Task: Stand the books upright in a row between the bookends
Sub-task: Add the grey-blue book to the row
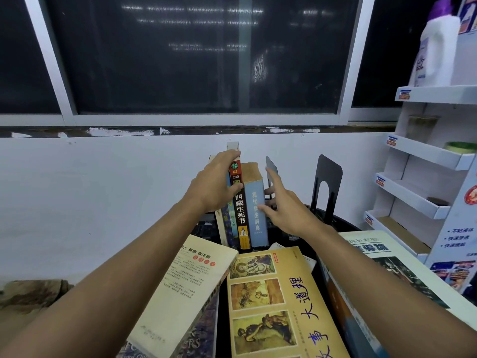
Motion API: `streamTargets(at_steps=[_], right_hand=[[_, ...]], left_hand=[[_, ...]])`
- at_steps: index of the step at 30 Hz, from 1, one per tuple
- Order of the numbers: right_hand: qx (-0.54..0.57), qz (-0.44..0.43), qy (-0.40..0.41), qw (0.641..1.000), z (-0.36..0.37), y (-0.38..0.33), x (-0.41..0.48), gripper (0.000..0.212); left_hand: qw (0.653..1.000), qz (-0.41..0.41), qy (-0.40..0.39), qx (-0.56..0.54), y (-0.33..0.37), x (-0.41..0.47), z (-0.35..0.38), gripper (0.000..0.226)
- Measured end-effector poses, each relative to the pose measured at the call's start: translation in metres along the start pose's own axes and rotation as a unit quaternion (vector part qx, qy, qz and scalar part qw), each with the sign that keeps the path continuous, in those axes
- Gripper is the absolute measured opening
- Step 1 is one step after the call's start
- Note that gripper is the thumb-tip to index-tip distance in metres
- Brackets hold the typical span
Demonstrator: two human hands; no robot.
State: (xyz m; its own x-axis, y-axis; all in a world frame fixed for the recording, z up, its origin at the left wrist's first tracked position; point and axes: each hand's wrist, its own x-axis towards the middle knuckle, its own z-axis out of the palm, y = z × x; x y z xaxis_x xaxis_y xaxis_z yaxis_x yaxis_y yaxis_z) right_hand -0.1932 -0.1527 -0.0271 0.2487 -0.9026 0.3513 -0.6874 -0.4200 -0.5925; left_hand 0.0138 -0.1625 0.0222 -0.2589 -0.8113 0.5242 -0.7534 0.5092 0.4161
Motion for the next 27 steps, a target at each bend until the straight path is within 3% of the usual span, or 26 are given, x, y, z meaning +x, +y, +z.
streamTargets(at_steps=[6,12,19,23,27], right_hand=[[-0.036,0.015,-0.001,0.999,-0.007,-0.007,-0.01,0.094],[-0.077,0.005,0.05,0.996,-0.007,-0.024,-0.032,0.079],[-0.074,0.033,-0.035,0.996,0.023,-0.056,-0.072,0.065],[-0.069,0.078,-0.09,0.99,0.043,-0.066,-0.086,0.068],[-0.07,0.109,-0.115,0.985,0.059,-0.072,-0.089,0.045]], left_hand=[[0.999,0.014,-0.031,-0.04,0.007,-0.012,-0.016,0.071],[0.999,0.036,-0.031,-0.026,0.013,-0.05,-0.034,0.071],[0.994,-0.017,-0.104,0.036,-0.005,-0.107,-0.045,0.069],[0.98,-0.089,-0.161,0.074,-0.024,-0.132,-0.049,0.064],[0.965,-0.145,-0.209,0.062,-0.047,-0.147,-0.054,0.061]])
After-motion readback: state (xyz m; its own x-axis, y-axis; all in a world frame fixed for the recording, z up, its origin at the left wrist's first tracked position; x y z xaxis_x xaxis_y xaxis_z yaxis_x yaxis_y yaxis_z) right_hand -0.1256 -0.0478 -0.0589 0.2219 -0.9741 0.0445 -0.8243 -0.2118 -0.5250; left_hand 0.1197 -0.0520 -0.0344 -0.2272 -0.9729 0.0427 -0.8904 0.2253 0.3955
